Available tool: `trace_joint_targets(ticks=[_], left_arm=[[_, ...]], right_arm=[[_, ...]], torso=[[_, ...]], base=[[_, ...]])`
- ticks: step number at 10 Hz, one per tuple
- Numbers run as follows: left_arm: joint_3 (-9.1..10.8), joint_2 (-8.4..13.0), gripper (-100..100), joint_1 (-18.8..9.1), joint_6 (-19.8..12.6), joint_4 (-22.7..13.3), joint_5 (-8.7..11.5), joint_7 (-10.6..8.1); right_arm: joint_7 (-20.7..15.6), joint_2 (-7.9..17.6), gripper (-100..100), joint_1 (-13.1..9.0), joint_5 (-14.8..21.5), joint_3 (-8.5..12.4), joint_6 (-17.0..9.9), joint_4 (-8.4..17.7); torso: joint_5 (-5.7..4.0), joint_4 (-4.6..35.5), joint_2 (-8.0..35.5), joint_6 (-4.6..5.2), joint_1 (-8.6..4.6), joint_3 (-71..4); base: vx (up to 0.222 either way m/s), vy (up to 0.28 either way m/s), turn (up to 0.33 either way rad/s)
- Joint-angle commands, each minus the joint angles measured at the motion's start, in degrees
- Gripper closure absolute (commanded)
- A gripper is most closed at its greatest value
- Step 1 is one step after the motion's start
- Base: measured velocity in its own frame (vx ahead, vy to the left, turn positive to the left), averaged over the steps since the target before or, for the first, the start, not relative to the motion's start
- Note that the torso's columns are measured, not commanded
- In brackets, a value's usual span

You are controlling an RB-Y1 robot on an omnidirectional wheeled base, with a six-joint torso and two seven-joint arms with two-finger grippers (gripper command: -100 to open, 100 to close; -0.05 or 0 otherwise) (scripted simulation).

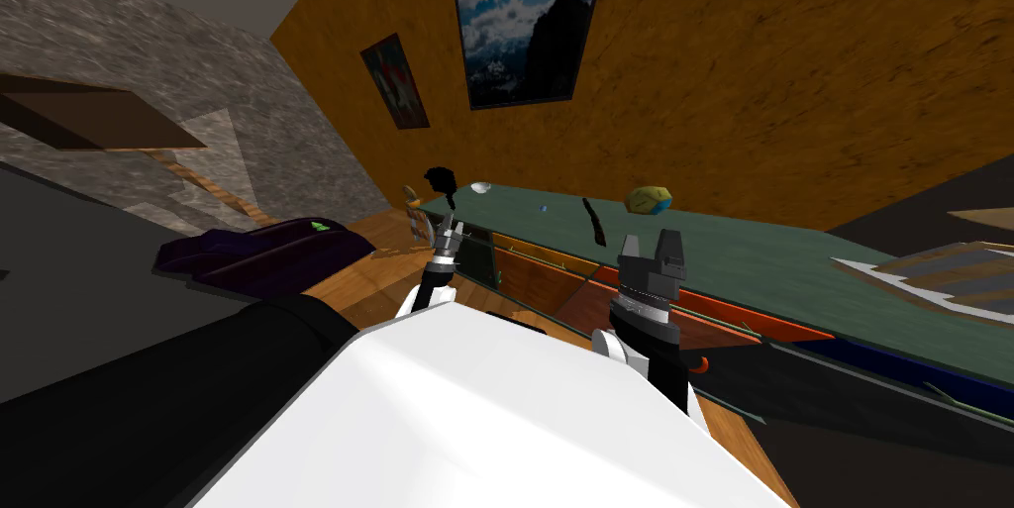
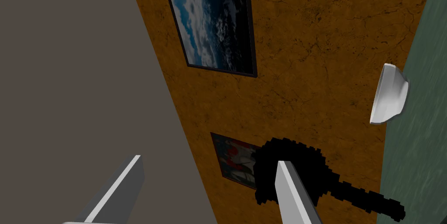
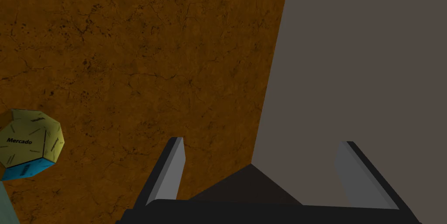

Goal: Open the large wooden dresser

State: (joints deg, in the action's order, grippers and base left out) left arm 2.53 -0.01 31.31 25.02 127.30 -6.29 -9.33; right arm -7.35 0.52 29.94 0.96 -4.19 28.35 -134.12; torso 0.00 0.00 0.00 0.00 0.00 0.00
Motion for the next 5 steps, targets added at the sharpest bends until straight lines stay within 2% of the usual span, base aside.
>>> trace_joint_targets(ticks=[1, 5], left_arm=[[0.0, 0.0, 0, 0.0, 0.0, 0.0, 0.0, 0.0], [0.0, 0.0, 0, 0.0, 0.0, 0.01, 0.0, 0.0]], right_arm=[[0.0, 0.0, 0, 0.0, 0.0, 0.0, 0.0, 0.0], [0.0, 0.0, 0, 0.0, 0.0, 0.0, 0.0, -0.01]], torso=[[0.0, 2.35, 2.32, 0.0, 0.0, -4.67], [0.0, 18.46, 18.45, 0.0, 0.0, -36.92]], base=[[0.0, 0.0, 0.0], [0.0, 0.0, 0.0]])
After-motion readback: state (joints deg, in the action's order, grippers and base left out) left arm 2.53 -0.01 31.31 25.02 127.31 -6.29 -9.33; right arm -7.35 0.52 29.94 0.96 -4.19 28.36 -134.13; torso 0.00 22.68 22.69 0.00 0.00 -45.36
